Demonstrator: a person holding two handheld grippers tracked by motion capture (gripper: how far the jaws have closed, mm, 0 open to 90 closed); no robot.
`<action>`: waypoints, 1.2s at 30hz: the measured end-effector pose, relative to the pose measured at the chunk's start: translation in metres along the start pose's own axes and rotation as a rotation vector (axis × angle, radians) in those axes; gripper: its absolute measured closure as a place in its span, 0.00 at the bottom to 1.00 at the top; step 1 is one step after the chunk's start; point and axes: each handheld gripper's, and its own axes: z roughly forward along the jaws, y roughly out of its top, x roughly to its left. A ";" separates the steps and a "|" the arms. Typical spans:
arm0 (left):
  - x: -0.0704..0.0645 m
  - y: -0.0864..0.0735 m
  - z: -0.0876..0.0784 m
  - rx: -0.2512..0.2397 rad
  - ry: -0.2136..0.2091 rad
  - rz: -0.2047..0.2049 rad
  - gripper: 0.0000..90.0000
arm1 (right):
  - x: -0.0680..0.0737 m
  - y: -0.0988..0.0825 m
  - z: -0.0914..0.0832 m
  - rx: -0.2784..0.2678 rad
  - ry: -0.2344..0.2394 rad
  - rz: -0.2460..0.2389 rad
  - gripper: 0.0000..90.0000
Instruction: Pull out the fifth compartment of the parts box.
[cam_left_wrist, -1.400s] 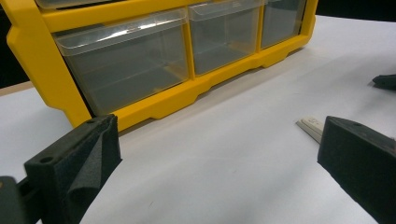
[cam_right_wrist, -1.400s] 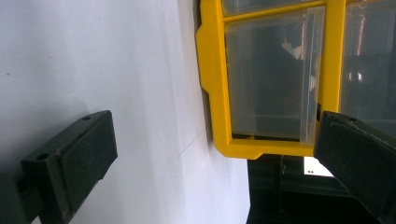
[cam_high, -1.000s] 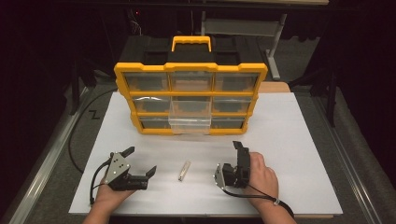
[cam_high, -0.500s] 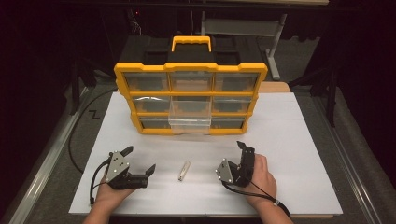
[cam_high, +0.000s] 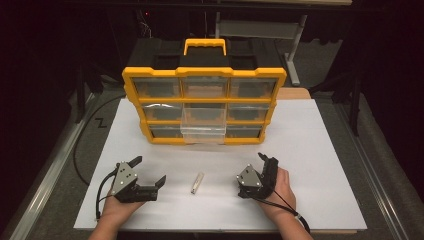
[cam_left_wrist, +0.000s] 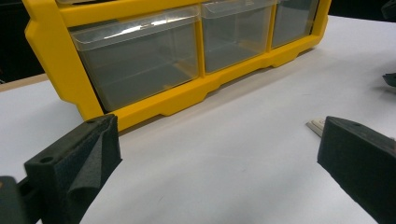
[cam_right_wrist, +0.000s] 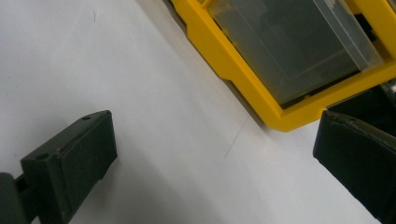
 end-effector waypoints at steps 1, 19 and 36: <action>0.000 0.000 0.000 0.000 0.000 0.001 0.00 | -0.001 0.000 0.000 -0.006 0.007 0.019 0.01; -0.001 0.000 0.000 -0.005 -0.012 0.004 0.00 | -0.013 -0.004 -0.003 -0.071 0.149 0.302 0.01; -0.001 0.000 0.001 -0.006 -0.017 0.005 0.00 | -0.022 -0.011 -0.001 -0.116 0.293 0.560 0.04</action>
